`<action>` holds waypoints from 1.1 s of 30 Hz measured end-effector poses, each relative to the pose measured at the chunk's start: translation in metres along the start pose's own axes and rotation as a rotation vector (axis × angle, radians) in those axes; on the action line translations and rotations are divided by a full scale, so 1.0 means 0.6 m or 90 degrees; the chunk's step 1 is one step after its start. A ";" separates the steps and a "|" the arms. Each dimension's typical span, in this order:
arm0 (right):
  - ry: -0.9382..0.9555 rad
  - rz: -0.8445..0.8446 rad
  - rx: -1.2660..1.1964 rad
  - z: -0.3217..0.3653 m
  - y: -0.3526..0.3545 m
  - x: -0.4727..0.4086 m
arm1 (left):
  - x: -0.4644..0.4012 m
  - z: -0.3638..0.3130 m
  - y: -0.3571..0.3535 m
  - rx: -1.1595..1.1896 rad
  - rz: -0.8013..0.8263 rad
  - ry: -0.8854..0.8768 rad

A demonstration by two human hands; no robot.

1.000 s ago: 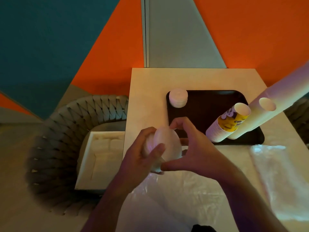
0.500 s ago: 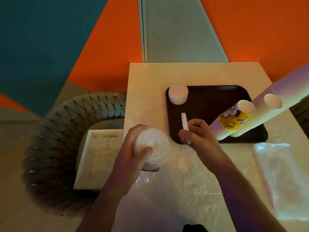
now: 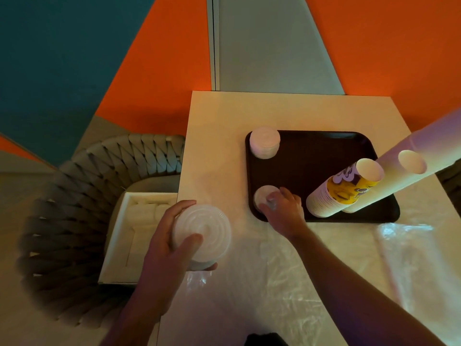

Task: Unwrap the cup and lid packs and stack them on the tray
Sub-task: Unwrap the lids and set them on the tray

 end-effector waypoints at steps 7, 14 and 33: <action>0.083 -0.060 -0.148 0.065 0.078 0.041 | -0.003 -0.017 -0.008 -0.038 0.015 -0.059; 0.267 0.109 -0.384 0.227 0.177 0.200 | -0.002 -0.039 -0.014 -0.180 -0.003 -0.171; 0.287 0.036 -0.242 0.252 0.198 0.255 | 0.026 -0.070 -0.016 -0.260 0.014 -0.325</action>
Point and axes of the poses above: each hand's wrist, its own x-axis away from the middle knuckle, its own y-axis out of the back of the hand, z = x × y, the point moved 8 cm from there along -x, towards the middle knuckle, and after that the axes turned 8 degrees about -z, right-handed, at the moved point
